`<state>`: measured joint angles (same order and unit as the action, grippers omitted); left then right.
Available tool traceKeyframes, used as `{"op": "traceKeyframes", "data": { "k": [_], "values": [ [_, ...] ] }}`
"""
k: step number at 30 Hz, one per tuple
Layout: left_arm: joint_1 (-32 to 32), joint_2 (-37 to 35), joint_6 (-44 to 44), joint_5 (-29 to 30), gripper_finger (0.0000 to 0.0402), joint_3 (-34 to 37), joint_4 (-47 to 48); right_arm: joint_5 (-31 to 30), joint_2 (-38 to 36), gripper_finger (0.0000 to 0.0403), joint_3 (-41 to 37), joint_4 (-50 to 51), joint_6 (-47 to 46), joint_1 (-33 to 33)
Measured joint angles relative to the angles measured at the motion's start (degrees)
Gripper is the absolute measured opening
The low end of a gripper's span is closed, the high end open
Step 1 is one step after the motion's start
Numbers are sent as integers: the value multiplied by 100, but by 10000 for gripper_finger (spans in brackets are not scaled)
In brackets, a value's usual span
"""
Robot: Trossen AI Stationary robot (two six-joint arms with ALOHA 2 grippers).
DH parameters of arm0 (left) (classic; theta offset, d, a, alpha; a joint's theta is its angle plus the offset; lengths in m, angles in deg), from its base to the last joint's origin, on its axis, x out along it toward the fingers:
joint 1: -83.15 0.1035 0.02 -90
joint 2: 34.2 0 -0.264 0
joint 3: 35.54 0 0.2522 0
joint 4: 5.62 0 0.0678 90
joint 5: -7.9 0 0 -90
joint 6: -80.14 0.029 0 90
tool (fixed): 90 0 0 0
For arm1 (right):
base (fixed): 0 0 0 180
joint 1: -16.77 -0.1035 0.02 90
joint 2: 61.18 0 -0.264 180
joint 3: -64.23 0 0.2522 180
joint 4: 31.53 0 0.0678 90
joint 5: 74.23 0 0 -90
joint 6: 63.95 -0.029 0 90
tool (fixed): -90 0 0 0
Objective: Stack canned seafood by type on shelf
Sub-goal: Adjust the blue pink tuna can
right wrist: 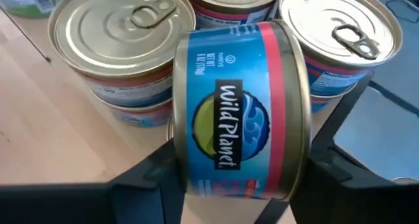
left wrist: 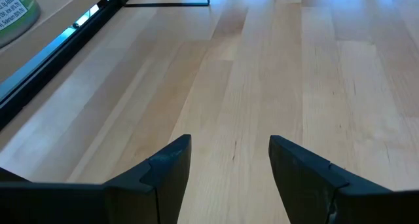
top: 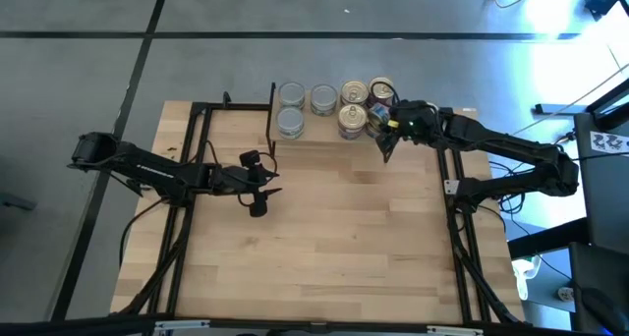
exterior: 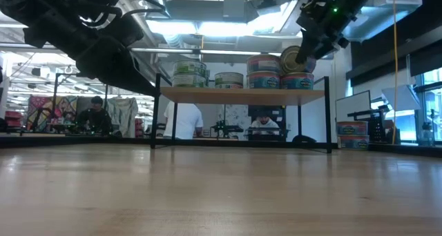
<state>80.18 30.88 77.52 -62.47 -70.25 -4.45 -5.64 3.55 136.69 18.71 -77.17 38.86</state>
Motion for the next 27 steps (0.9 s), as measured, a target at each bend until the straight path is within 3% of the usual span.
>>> {"op": "traceKeyframes", "data": {
  "k": [7, 12, 21, 27],
  "values": [
    [-1, 0, 3, 0, 203, 0, 1, -111, -4, 197, 650, 683, 489, 0],
    [0, 0, 62, 2, 203, 0, 1, -204, 45, 197, 716, 1009, 1429, -186],
    [29, 0, 152, 8, 203, 0, -3, -1770, 486, 197, 668, 991, 2252, -937],
    [119, 0, 128, 11, 203, 0, -3, -2488, 1037, 197, 670, 960, 2411, -975]
  ]
}}
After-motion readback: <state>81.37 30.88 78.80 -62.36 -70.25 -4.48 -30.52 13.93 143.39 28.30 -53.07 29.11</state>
